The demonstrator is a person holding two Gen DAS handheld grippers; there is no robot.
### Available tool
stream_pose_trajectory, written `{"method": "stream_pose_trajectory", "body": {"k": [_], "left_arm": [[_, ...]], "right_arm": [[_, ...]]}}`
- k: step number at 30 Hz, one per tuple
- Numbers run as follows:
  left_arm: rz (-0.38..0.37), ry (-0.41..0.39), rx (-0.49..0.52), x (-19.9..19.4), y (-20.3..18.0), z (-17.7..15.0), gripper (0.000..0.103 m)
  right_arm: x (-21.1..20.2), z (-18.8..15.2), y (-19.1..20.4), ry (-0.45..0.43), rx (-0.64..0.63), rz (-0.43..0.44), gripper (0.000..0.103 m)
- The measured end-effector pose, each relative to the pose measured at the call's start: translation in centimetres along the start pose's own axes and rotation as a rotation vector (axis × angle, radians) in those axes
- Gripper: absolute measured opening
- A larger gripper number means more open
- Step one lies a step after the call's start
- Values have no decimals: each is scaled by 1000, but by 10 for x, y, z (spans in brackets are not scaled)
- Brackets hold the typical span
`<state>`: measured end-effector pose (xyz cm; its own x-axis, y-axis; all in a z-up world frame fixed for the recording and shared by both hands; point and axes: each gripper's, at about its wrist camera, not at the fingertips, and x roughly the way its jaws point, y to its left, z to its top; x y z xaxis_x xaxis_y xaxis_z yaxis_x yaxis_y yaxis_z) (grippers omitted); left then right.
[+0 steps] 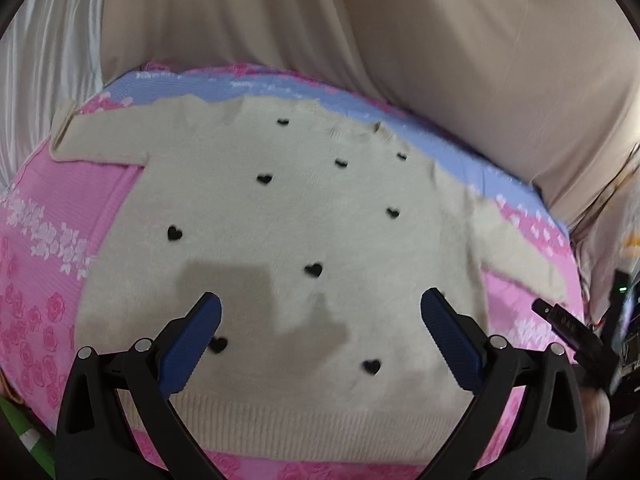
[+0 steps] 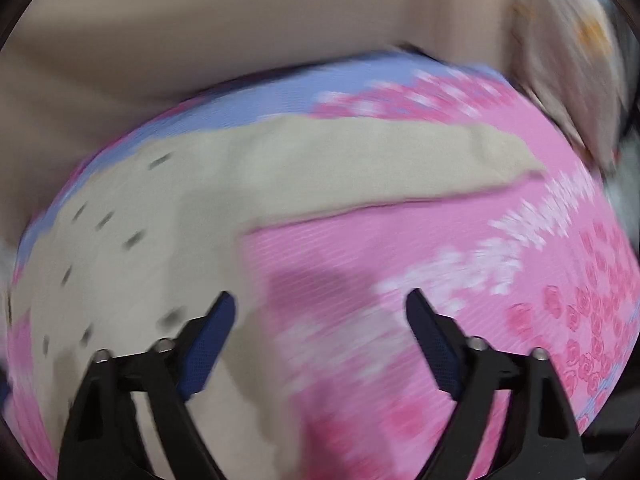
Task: Fold small clothes
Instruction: 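Grasp the cuff of a beige sweater sleeve with the right tool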
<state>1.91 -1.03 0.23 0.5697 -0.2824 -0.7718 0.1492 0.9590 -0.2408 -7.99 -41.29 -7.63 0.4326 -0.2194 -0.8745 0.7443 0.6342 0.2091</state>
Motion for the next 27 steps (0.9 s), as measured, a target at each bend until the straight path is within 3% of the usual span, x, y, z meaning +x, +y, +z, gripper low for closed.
{"method": "stream_pose_trajectory", "body": {"k": [2,5,11,14,17,19,27], "left_arm": [[48,-31,46,-1,-15,1,98],[102,-34,91,3,-36,2,98],[190,17,122,18,-60,3,98],[235,33,126,22,-63,2,98],[270,56,122,28,-61,2,98],[281,65,116,31,-59,3,98],[246,77,147,41,-64,8,98]], "right_arm": [[27,43,-58,4,89,-83,59],[51,87,-106,-17,71,-218,59],[97,137,-167,18,139,-220,59],[111,145,-170,-2,162,-169,58],[115,151,-164,-25,159,-143,43],[114,154,-161,-29,163,-99,12],[68,165,-121,-121,119,14,11]]}}
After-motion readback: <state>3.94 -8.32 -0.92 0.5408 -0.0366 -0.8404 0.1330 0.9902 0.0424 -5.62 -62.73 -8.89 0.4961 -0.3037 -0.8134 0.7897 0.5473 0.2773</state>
